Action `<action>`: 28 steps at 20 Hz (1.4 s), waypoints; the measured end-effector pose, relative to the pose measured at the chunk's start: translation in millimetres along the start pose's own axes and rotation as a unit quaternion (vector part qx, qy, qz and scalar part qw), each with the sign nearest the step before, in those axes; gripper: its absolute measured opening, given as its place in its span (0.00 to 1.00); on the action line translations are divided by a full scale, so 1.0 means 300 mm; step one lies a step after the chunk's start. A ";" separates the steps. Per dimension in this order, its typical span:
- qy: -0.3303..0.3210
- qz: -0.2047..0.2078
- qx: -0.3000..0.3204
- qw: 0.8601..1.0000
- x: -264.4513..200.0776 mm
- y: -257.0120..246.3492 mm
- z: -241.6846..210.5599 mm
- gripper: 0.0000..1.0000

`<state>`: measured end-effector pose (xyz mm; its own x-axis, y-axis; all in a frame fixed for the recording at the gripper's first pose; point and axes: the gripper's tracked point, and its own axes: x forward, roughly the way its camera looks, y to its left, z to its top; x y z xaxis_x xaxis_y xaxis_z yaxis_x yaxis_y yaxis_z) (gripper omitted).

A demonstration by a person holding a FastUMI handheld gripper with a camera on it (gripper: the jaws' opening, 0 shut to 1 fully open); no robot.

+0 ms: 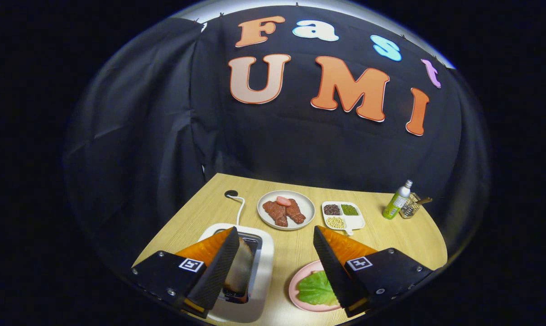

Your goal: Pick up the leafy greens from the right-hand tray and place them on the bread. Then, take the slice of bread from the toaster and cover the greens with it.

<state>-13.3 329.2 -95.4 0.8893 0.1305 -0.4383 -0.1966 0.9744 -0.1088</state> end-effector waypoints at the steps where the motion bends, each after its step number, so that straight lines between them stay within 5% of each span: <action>1: 0.004 0.003 -0.006 1.000 0.006 0.021 -0.012 0.99; 10: 0.032 0.025 -0.004 0.999 -0.002 0.124 -0.095 0.94; 14: 0.056 0.031 0.007 0.998 -0.001 0.136 -0.142 0.71; 19: 0.069 0.044 0.013 0.997 -0.005 0.156 -0.164 0.23; 23: 0.057 0.033 0.025 0.998 -0.020 0.125 -0.134 0.12; 28: 0.035 0.033 0.037 0.998 -0.048 0.092 -0.059 0.10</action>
<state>-38.9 350.9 -107.9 0.8437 0.1836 -0.5044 -0.2200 0.9754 -0.0129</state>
